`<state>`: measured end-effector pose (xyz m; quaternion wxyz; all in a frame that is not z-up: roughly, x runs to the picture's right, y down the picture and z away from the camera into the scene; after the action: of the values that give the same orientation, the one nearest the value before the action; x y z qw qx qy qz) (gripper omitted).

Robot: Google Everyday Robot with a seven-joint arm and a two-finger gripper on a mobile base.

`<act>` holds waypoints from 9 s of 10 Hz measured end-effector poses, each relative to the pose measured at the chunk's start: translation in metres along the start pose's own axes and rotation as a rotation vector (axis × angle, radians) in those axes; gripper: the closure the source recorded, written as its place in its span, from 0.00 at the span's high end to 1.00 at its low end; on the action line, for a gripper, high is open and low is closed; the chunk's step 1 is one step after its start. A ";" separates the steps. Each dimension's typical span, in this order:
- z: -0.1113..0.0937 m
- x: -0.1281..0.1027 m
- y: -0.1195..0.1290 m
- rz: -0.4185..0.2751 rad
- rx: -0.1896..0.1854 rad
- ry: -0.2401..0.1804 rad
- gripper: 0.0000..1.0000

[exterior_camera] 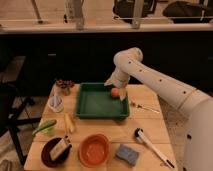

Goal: Place apple in table surface

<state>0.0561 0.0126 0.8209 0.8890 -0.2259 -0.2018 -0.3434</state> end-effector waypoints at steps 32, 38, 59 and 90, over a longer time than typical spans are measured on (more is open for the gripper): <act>0.123 0.060 -0.012 -0.134 -0.107 -0.092 0.80; 0.126 0.060 -0.013 -0.259 -0.058 -0.011 0.80; 0.143 0.090 -0.032 -0.330 -0.068 -0.055 0.27; 0.044 -0.106 -0.037 -0.461 0.028 -0.220 0.18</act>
<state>-0.0513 0.0669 0.8116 0.7629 -0.1976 -0.3483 -0.5075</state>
